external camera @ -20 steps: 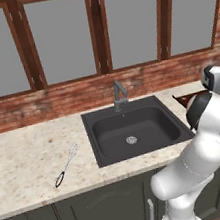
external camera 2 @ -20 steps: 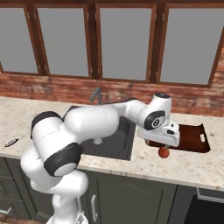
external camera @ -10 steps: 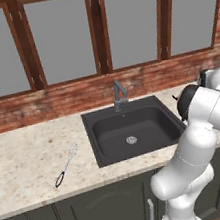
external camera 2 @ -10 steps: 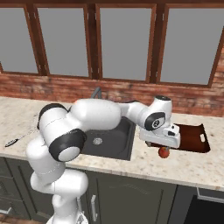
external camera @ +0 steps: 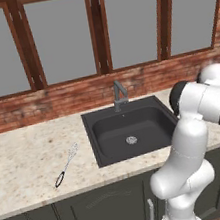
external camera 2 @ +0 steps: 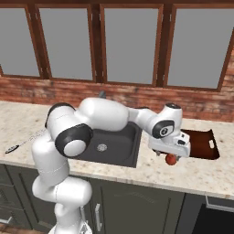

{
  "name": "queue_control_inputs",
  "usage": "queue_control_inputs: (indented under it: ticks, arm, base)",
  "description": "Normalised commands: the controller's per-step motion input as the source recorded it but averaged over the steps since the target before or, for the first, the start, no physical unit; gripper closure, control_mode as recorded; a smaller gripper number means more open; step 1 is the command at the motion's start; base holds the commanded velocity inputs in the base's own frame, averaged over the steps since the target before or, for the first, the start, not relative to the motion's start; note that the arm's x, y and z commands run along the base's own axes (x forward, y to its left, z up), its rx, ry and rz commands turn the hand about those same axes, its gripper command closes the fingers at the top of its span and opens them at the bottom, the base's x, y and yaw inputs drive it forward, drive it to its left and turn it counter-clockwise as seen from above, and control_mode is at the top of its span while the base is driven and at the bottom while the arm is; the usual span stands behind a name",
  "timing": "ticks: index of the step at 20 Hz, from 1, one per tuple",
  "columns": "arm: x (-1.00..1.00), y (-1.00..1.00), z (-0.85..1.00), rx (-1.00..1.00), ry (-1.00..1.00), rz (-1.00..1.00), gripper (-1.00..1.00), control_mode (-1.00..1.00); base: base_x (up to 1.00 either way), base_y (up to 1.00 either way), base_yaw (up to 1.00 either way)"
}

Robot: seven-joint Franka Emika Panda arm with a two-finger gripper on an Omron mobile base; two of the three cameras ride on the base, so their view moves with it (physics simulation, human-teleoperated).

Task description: Pick up all produce items and place them in the sink. Turn on the sink faucet to wash them. Then turn the sink off and put them in the tray.

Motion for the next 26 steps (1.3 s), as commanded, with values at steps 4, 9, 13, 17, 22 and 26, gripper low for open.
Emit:
queue_control_inputs:
  ticks: [4,9,13,17,22,26]
  arm:
    - [0.06,-0.04,-0.12,0.0,0.0,0.0,-1.0,-1.0]
    - [0.06,0.0,-0.1,0.0,0.0,0.0,-1.0,-1.0]
    - [0.13,0.0,-0.12,0.0,0.0,0.0,-1.0,-1.0]
    - [0.16,0.0,-0.15,0.0,0.0,0.0,-1.0,-1.0]
    - [0.22,-0.07,-0.16,0.0,0.0,0.0,-1.0,-1.0]
    - [0.24,-0.12,-0.14,0.0,0.0,0.0,-1.0,-1.0]
  base:
    - [0.0,0.0,0.0]
    - [0.0,0.0,0.0]
    - [0.0,0.0,0.0]
    - [0.0,0.0,0.0]
    - [0.0,0.0,0.0]
    - [0.0,0.0,0.0]
